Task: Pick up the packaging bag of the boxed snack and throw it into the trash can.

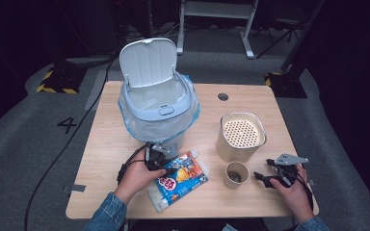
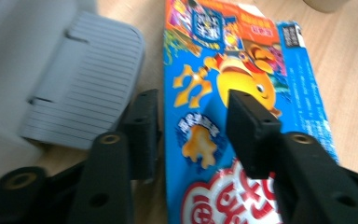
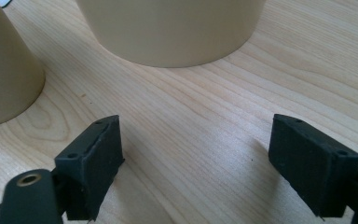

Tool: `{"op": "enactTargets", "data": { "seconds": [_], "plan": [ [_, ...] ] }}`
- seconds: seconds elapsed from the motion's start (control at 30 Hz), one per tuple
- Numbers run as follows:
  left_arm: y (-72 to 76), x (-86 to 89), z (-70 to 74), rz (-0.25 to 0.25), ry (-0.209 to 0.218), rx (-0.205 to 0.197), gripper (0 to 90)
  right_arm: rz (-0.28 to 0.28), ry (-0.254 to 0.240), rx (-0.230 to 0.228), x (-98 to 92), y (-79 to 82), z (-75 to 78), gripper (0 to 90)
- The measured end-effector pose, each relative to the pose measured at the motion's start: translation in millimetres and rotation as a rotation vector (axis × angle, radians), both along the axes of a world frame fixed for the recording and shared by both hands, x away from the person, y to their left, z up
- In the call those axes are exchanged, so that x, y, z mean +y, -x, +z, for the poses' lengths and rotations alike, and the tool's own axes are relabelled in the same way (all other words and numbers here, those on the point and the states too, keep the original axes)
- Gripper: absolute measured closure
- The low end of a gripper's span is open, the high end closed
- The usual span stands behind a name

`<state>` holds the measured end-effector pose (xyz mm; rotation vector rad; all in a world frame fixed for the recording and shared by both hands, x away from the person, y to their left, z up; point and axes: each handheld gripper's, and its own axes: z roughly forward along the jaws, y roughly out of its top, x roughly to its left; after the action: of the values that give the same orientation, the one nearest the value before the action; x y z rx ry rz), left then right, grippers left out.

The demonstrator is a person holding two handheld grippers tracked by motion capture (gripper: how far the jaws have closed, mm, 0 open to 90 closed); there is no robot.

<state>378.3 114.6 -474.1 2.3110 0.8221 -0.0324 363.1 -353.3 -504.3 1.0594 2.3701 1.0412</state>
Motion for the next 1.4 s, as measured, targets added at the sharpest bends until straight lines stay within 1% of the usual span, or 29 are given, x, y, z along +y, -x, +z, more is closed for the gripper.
{"op": "enactTargets", "data": {
  "seconds": [0.1, 0.13, 0.2, 0.3, 0.37, 0.4, 0.47, 0.5, 0.53, 0.57, 0.6, 0.63, 0.73, 0.77, 0.8, 0.83, 0.87, 0.9, 0.93, 0.97, 1.03, 1.13, 1.17, 1.2, 1.23, 1.27, 1.3, 1.37, 1.4],
  "plan": [
    [-0.5, -2.8, -2.9, -0.008, -0.013, 0.002, 61.1, 0.000, 0.000, 0.000, 0.0, 0.0, 0.0, 17.8],
    [-0.9, -3.4, -2.4, -0.008, -0.024, -0.004, 64.4, 0.000, 0.000, 0.000, 0.0, 0.0, 0.0, 17.8],
    [-1.1, -2.4, -0.4, -0.011, -0.014, -0.002, 72.6, 0.000, 0.000, 0.000, 0.0, 0.0, 0.0, 17.8],
    [-0.8, -1.3, 1.0, -0.023, -0.004, -0.005, 81.6, 0.000, 0.000, 0.000, 0.0, 0.0, 0.0, 17.8],
    [0.2, -0.5, 2.5, -0.026, 0.003, -0.011, 85.2, 0.000, 0.000, 0.000, 0.0, 0.0, 0.0, 17.8],
    [1.2, -0.5, 3.9, -0.026, 0.020, -0.016, 85.2, 0.000, 0.000, 0.000, 0.0, 0.0, 0.0, 17.8],
    [1.8, 0.6, 7.0, -0.031, 0.038, -0.024, 87.6, 0.000, 0.000, 0.000, 0.0, 0.0, 0.0, 17.8],
    [3.2, 1.5, 11.2, -0.034, 0.050, -0.031, 88.3, 0.000, 0.000, 0.000, 0.0, 0.0, 0.0, 17.8],
    [3.2, 1.5, 11.2, -0.034, 0.050, -0.031, 88.5, 0.000, 0.000, 0.000, 0.0, 0.0, 0.0, 17.8],
    [4.6, 1.9, 14.5, -0.035, 0.065, -0.031, 88.7, 0.000, 0.000, 0.000, 0.0, 0.0, 0.0, 17.8],
    [6.7, 2.2, 19.4, -0.043, 0.083, -0.043, 88.8, 0.000, 0.000, 0.000, 0.0, 0.0, 0.0, 17.8],
    [6.7, 2.2, 19.4, -0.043, 0.083, -0.043, 88.9, 0.000, 0.000, 0.000, 0.0, 0.0, 0.0, 17.8],
    [12.4, 1.8, 32.0, -0.055, 0.121, -0.072, 89.0, 0.000, 0.000, 0.000, 0.0, 0.0, 0.0, 17.8],
    [12.4, 1.8, 32.0, -0.055, 0.121, -0.072, 89.0, 0.000, 0.000, 0.000, 0.0, 0.0, 0.0, 17.8],
    [14.5, 1.7, 38.1, -0.062, 0.135, -0.089, 89.1, 0.000, 0.000, 0.000, 0.0, 0.0, 0.0, 17.7],
    [14.5, 1.7, 38.1, -0.062, 0.135, -0.089, 89.1, 0.000, 0.000, 0.000, 0.0, 0.0, 0.0, 17.7],
    [17.1, 1.4, 46.0, -0.060, 0.155, -0.110, 89.1, 0.000, 0.000, 0.000, 0.0, 0.0, 0.0, 17.7],
    [17.1, 1.4, 46.0, -0.060, 0.155, -0.110, 89.1, 0.000, 0.000, 0.000, 0.0, 0.0, 0.0, 17.8],
    [18.8, 1.3, 52.8, -0.061, 0.173, -0.133, 89.1, 0.000, 0.000, 0.000, 0.0, 0.0, 0.0, 17.8],
    [18.8, 1.3, 52.8, -0.061, 0.173, -0.133, 89.1, 0.000, 0.000, 0.000, 0.0, 0.0, 0.0, 17.8],
    [21.2, 1.9, 63.3, -0.056, 0.199, -0.165, 89.1, 0.000, 0.000, 0.000, 0.0, 0.0, 0.0, 17.8],
    [22.4, 4.9, 74.4, -0.051, 0.227, -0.198, 89.1, 0.000, 0.000, 0.000, 0.1, 0.1, 0.0, 17.8],
    [22.4, 4.9, 74.4, -0.051, 0.227, -0.198, 89.1, 0.000, 0.000, 0.000, 0.0, 0.0, 0.0, 17.8],
    [23.3, 7.1, 81.5, -0.040, 0.254, -0.221, 89.1, 0.000, 0.000, 0.000, 0.1, 0.1, 0.0, 17.8],
    [23.3, 7.1, 81.5, -0.040, 0.254, -0.221, 89.1, 0.000, 0.000, 0.000, 0.1, 0.1, 0.0, 17.8],
    [24.4, 9.6, 89.0, -0.028, 0.273, -0.242, 89.1, 0.000, 0.000, 0.000, 0.0, 0.1, 0.0, 17.7],
    [24.4, 9.6, 89.0, -0.028, 0.273, -0.242, 89.1, 0.000, 0.000, 0.000, 0.0, 0.1, 0.0, 17.7],
    [25.0, 12.2, 96.2, -0.023, 0.290, -0.263, 89.1, 0.000, 0.000, 0.000, 0.0, 0.0, 0.0, 17.8],
    [25.9, 14.7, 103.1, -0.013, 0.307, -0.281, 89.1, 0.000, -0.001, 0.000, 0.1, 0.1, 0.0, 17.7]
  ]
}}
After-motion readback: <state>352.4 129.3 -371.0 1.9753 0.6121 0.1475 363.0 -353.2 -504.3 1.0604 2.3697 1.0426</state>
